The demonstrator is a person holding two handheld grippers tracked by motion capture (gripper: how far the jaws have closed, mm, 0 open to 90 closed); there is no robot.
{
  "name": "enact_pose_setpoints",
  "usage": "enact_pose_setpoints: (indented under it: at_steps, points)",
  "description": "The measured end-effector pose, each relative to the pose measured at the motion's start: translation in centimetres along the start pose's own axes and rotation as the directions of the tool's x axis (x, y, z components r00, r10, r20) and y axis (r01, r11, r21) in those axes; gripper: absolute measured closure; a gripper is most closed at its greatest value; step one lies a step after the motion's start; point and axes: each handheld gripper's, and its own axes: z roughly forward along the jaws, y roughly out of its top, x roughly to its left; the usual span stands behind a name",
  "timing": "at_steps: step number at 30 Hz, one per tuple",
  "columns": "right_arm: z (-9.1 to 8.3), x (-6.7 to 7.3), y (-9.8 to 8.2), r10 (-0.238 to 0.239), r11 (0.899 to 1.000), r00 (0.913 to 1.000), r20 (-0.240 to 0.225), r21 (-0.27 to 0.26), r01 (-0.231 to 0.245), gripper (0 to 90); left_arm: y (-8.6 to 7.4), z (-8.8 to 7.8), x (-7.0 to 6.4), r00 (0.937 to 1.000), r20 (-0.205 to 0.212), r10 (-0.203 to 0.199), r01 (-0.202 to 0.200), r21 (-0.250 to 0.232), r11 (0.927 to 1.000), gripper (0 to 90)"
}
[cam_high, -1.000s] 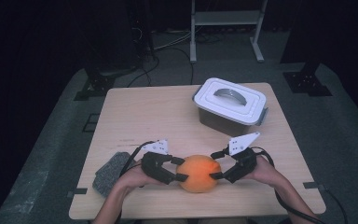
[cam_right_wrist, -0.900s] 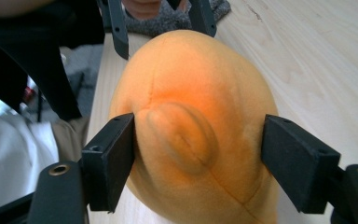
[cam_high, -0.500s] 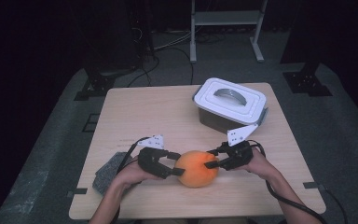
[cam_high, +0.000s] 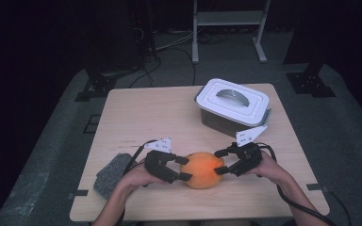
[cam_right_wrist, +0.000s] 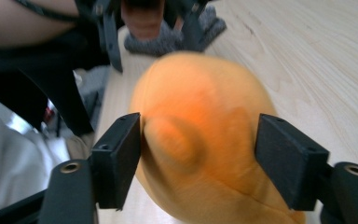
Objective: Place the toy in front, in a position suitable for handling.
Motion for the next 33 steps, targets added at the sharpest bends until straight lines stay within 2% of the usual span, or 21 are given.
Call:
enact_pose_setpoints:
  at_steps: [2,3,7,9,13,15,18,22,26,29,33]
  points:
    - [-0.9,0.3,0.1,0.022,0.999,0.9998,-0.004,-0.030,-0.022,29.0,0.0,0.0,-0.3,0.9999,0.013,0.002,-0.002,0.005,1.0000,31.5]
    - [-1.2,0.4,0.3,0.030,0.999,0.9995,0.008,-0.036,-0.029,29.1,0.0,0.1,-0.7,0.9996,0.028,0.009,-0.009,0.014,0.9999,31.5]
    - [-0.7,0.6,0.8,0.021,1.000,0.9987,0.047,0.007,-0.021,29.1,-0.2,0.1,-1.3,0.9976,0.066,0.019,-0.021,0.033,0.9992,31.5]
    - [0.0,0.7,0.9,0.021,0.999,0.9989,0.041,0.025,-0.022,29.3,-0.5,0.1,-1.4,0.9969,0.076,0.023,-0.026,0.039,0.9989,31.5]
    - [1.1,0.7,0.8,0.023,0.999,0.9997,0.004,0.047,-0.023,33.6,-0.5,-0.4,-1.3,0.9973,0.070,0.024,-0.027,0.042,0.9987,31.4]
    - [1.3,0.9,0.6,0.014,0.998,0.9999,-0.004,0.055,-0.014,34.8,-0.4,-0.7,-1.3,0.9981,0.058,0.023,-0.024,0.026,0.9994,31.3]
    - [1.4,1.5,0.2,-0.019,0.997,0.9996,-0.020,0.070,0.020,35.8,-0.2,-1.0,-1.0,0.9994,0.020,0.027,-0.027,0.008,0.9996,30.5]
    - [1.2,2.5,-0.5,-0.054,0.995,0.9982,-0.026,0.079,0.056,36.6,0.0,-0.7,-0.4,0.9996,-0.029,0.004,-0.004,-0.002,1.0000,30.4]
    - [0.9,3.0,-1.1,-0.053,0.995,0.9979,-0.037,0.088,0.056,36.7,-0.4,0.4,-0.2,0.9995,-0.024,-0.023,0.023,0.017,0.9996,29.5]
    - [0.5,3.4,-0.7,-0.062,0.993,0.9975,-0.034,0.099,0.065,35.4,-0.6,0.9,-0.4,0.9998,-0.012,-0.015,0.015,0.030,0.9994,29.4]
    - [0.3,3.1,0.1,-0.048,0.996,0.9987,-0.018,0.079,0.049,34.5,-0.5,0.8,-0.7,0.9999,-0.004,0.013,-0.013,0.042,0.9990,29.9]
